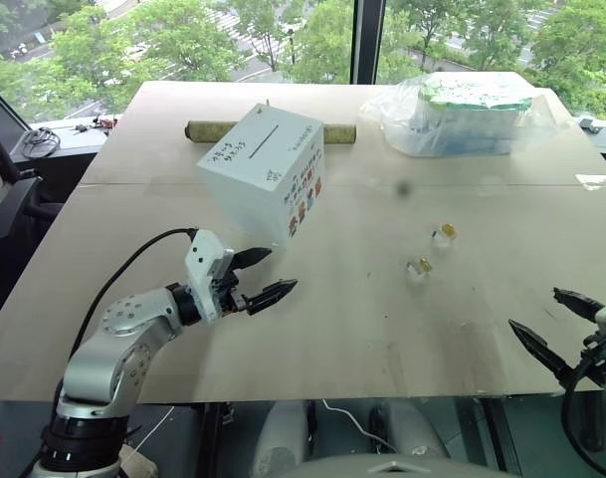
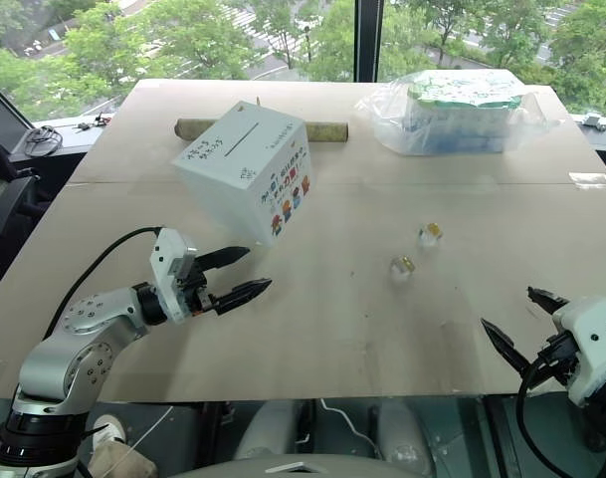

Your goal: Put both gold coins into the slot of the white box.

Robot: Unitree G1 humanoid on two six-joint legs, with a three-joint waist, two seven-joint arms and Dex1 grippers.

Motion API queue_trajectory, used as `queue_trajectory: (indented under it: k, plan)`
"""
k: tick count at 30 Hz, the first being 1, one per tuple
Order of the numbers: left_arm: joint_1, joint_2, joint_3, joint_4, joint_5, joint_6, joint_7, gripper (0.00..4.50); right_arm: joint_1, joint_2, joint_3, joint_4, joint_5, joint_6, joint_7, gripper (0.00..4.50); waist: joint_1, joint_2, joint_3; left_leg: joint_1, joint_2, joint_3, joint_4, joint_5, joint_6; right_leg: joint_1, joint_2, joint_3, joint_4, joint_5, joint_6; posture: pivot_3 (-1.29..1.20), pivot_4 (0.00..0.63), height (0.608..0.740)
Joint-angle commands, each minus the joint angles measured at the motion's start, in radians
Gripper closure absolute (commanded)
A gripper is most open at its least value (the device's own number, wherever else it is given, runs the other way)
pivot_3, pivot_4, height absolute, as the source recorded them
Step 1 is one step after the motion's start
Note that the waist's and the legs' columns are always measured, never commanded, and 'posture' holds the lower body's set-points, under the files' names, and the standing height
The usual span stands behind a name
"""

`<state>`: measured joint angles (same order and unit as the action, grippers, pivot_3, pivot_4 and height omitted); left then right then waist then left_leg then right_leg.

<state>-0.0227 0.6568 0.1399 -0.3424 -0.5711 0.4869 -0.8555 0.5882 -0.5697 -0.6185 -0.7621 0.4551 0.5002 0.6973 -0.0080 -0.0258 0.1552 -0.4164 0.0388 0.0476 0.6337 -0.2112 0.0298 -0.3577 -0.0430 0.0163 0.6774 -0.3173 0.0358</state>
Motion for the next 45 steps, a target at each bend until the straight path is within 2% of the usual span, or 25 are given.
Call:
queue_trajectory:
  k: [1, 3, 5, 8, 12, 15, 17, 20, 22, 23, 25, 26, 45]
  plan:
    - [-0.021, 0.014, 0.011, -0.040, -0.032, -0.003, -0.033, 0.15, -0.045, -0.011, 0.034, -0.068, -0.027, 0.064, -0.094, 0.00, 0.000, 0.000, 0.000, 0.000, 0.000, 0.000, 0.000, 0.000, 0.000, 0.000, 0.000, 0.000, 0.000, 0.000, 0.000, 0.00, 0.150, 0.740]
    - [-0.057, 0.012, 0.008, -0.053, -0.074, 0.000, -0.070, 0.15, -0.122, -0.040, 0.105, -0.133, -0.025, 0.204, -0.187, 0.00, -0.005, -0.001, 0.000, 0.000, 0.000, 0.000, 0.000, 0.000, 0.000, 0.000, 0.000, 0.000, 0.000, 0.000, 0.000, 0.00, 0.150, 0.740]
    - [-0.070, 0.013, -0.006, -0.058, -0.083, -0.015, -0.110, 0.15, -0.191, -0.064, 0.164, -0.155, 0.023, 0.277, -0.194, 0.00, -0.005, 0.000, 0.000, 0.000, 0.000, 0.000, 0.000, 0.000, 0.000, -0.001, 0.000, 0.000, 0.001, 0.000, 0.000, 0.00, 0.150, 0.740]
    - [-0.073, 0.000, -0.029, -0.070, -0.073, -0.075, -0.166, 0.15, -0.304, -0.055, 0.262, -0.159, -0.005, 0.366, -0.287, 0.00, -0.004, 0.000, 0.000, 0.000, 0.000, 0.000, 0.000, 0.000, 0.000, -0.001, 0.000, 0.000, 0.000, 0.000, 0.000, 0.00, 0.150, 0.740]
    - [-0.081, 0.042, -0.051, -0.095, -0.103, -0.045, -0.239, 0.15, -0.479, -0.019, 0.410, -0.123, -0.015, 0.482, -0.379, 0.00, -0.003, 0.000, 0.000, -0.002, -0.001, 0.000, 0.000, 0.000, 0.000, -0.003, 0.000, 0.000, 0.000, 0.000, 0.000, 0.00, 0.150, 0.740]
    - [-0.100, 0.065, -0.052, -0.125, -0.140, -0.010, -0.253, 0.00, -0.591, 0.004, 0.520, -0.068, -0.053, 0.528, -0.430, 0.83, -0.004, 0.000, 0.001, -0.002, -0.001, 0.000, -0.001, 0.000, 0.000, -0.003, 0.001, 0.000, 0.000, 0.000, 0.000, 0.00, 0.150, 0.740]
    - [-0.124, 0.073, -0.048, -0.135, -0.172, 0.031, -0.237, 0.00, -0.649, 0.024, 0.581, -0.027, -0.082, 0.552, -0.463, 1.72, -0.002, 0.000, 0.001, -0.003, -0.001, 0.000, -0.001, 0.000, 0.000, -0.003, 0.001, 0.000, 0.000, 0.000, 0.000, 0.00, 0.150, 0.740]
    - [-0.152, 0.081, -0.044, -0.132, -0.187, 0.056, -0.227, 0.00, -0.699, 0.043, 0.617, 0.017, -0.102, 0.563, -0.480, 1.72, -0.003, 0.000, 0.001, -0.003, -0.001, 0.000, -0.001, 0.000, 0.000, -0.003, 0.002, 0.000, 0.000, 0.000, 0.000, 0.00, 0.150, 0.740]
    - [-0.149, 0.083, -0.047, -0.132, -0.181, 0.053, -0.229, 0.00, -0.716, 0.040, 0.631, 0.031, -0.109, 0.558, -0.471, 2.18, -0.004, 0.000, 0.001, -0.003, -0.001, 0.000, -0.001, 0.000, 0.000, -0.003, 0.005, 0.000, 0.000, 0.000, 0.000, 0.00, 0.150, 0.740]
    - [-0.144, 0.082, -0.049, -0.134, -0.179, 0.051, -0.230, 0.00, -0.724, 0.041, 0.636, 0.038, -0.112, 0.560, -0.470, 2.50, -0.004, 0.000, 0.001, -0.003, -0.001, 0.000, -0.001, 0.000, 0.000, -0.003, 0.005, 0.000, 0.000, 0.000, 0.000, 0.00, 0.150, 0.740]
    - [-0.139, 0.081, -0.051, -0.136, -0.177, 0.048, -0.230, 0.00, -0.732, 0.041, 0.641, 0.045, -0.117, 0.561, -0.467, 3.49, -0.005, 0.000, 0.001, -0.003, -0.001, 0.000, -0.001, 0.000, 0.000, -0.004, 0.005, 0.001, 0.000, 0.000, 0.000, 0.00, 0.150, 0.740]
    - [-0.136, 0.081, -0.051, -0.137, -0.177, 0.045, -0.231, 0.00, -0.734, 0.035, 0.644, 0.047, -0.118, 0.560, -0.460, 3.85, -0.005, 0.000, 0.001, -0.003, -0.001, 0.000, -0.001, 0.000, 0.000, -0.004, 0.005, 0.001, 0.000, 0.000, 0.000, 0.00, 0.150, 0.740]
    - [-0.141, 0.070, -0.070, -0.172, -0.188, 0.063, -0.187, 0.00, -0.757, 0.055, 0.660, 0.037, -0.107, 0.599, -0.421, 3.85, -0.005, 0.000, 0.001, -0.003, -0.001, 0.000, -0.001, 0.000, 0.000, -0.004, 0.004, 0.000, 0.000, 0.000, 0.000, 0.00, 0.150, 0.740]
